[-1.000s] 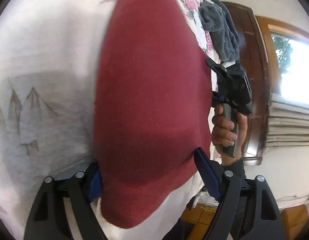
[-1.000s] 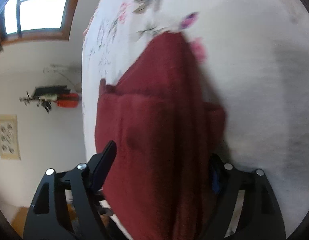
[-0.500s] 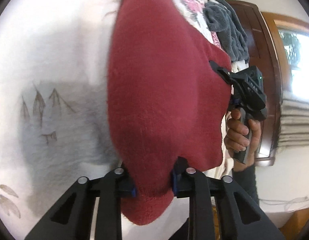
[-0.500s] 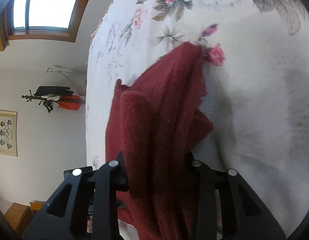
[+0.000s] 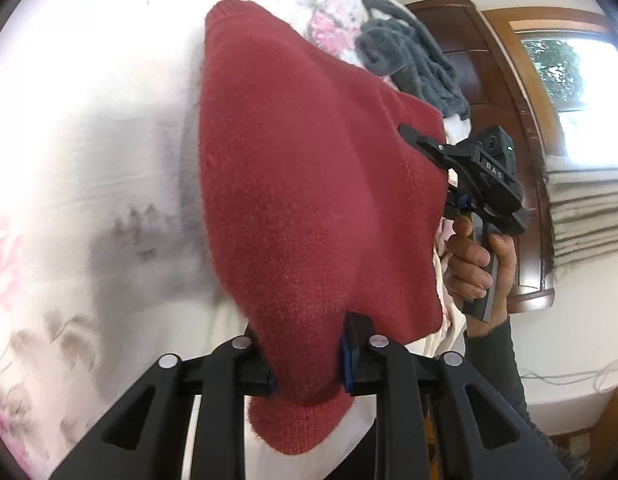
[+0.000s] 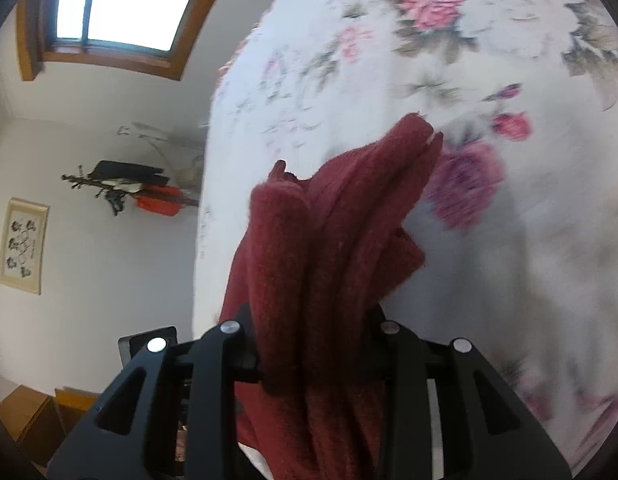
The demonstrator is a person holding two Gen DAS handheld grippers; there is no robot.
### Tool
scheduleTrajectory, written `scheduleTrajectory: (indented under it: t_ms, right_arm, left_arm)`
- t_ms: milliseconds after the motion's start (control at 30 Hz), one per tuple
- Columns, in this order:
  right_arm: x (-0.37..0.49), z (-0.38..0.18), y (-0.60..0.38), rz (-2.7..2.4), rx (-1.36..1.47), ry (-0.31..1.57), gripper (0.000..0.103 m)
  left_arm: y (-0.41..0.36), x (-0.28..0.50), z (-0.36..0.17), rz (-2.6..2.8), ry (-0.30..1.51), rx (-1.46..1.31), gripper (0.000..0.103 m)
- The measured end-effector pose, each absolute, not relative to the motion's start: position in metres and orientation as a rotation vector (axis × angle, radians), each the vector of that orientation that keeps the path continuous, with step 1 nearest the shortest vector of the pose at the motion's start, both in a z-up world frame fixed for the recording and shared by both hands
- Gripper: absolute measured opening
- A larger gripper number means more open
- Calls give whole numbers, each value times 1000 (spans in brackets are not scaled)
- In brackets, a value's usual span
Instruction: Fold small clothes
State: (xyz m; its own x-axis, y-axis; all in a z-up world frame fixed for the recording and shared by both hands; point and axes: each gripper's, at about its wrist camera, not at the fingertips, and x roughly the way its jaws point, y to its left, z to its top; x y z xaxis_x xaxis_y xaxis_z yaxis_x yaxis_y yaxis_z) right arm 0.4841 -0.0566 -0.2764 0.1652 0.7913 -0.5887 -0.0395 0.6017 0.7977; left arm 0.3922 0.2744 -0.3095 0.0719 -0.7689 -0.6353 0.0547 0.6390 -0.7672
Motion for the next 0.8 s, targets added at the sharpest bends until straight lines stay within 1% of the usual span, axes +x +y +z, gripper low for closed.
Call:
scheduleTrajectory:
  t_ms: [100,200,300,433,467,500,533,567,600,667,700,767,800]
  right_arm:
    - [461,-269,-31,729,767,1266,29]
    - [429,-273,3,789,775,1279,29]
    - [398,-291,35,820,755,1324,29]
    - [368,-336,67,793,702,1435,29]
    - [364,-345,70,779,693,1453,31]
    - [362,-358,70,756,696,1473,36]
    - [362,-365,67,733,710,1483,40]
    - [363,-369,62,704,724,1491,50]
    - [365,-368,52,659,731,1492,56]
    - [365,-348,25,609,776,1423,57]
    - [362,-337,14,597,790,1384,57]
    - [357,-312,-1,604,800,1310,55]
    - [353,-301,-3,632,794,1291,51]
  left_arm:
    - [304,361,-295,-674,1335,-674,22]
    - [339,320,-293,-639,1311,-700,22]
    - [371,276,-307,-597,1315,-740,22]
    - [392,231,-349,-533,1367,-761,23]
    - [393,226,-359,-523,1383,-764,24]
    - [394,222,-371,-509,1399,-771,26]
    - [396,219,-377,-497,1406,-774,33]
    - [396,219,-387,-471,1417,-787,45]
    - [398,218,-391,-448,1427,-797,49]
    - [404,217,-385,-387,1429,-779,54]
    - [409,215,-372,-346,1405,-730,56]
    - [422,203,-335,-235,1283,-585,57]
    - [424,198,-317,-218,1224,-537,57]
